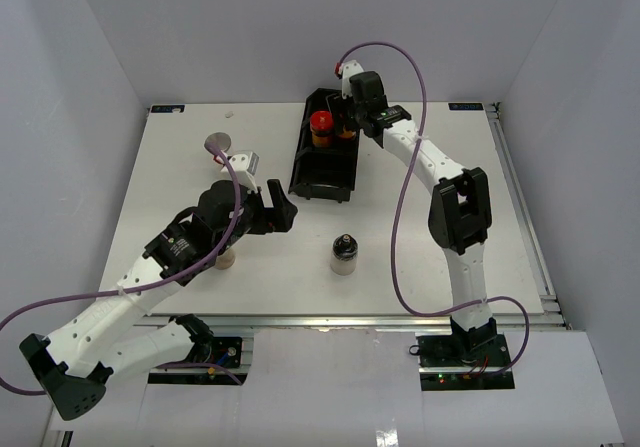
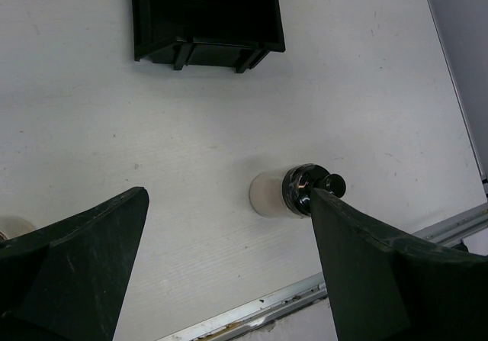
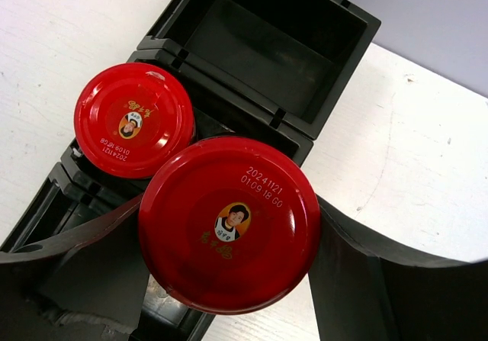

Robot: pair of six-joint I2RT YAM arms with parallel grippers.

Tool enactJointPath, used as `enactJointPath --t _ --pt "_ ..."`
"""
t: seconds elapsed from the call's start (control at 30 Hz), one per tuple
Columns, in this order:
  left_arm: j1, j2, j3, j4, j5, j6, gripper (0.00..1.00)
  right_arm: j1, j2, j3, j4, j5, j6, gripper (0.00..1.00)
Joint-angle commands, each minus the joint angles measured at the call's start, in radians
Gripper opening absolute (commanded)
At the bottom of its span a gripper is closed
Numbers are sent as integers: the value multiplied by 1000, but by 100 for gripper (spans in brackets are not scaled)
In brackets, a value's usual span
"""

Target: Organize the condiment bottles

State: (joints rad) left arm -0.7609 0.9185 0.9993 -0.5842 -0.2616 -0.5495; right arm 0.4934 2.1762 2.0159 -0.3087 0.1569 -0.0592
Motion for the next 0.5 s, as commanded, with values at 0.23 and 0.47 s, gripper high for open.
enactJointPath --t 0.23,0.47 --pt "6 -22 22 -5 -15 3 98 11 28 50 169 38 -12 27" --pt "6 -21 21 -4 -19 3 98 17 48 47 172 42 -11 53"
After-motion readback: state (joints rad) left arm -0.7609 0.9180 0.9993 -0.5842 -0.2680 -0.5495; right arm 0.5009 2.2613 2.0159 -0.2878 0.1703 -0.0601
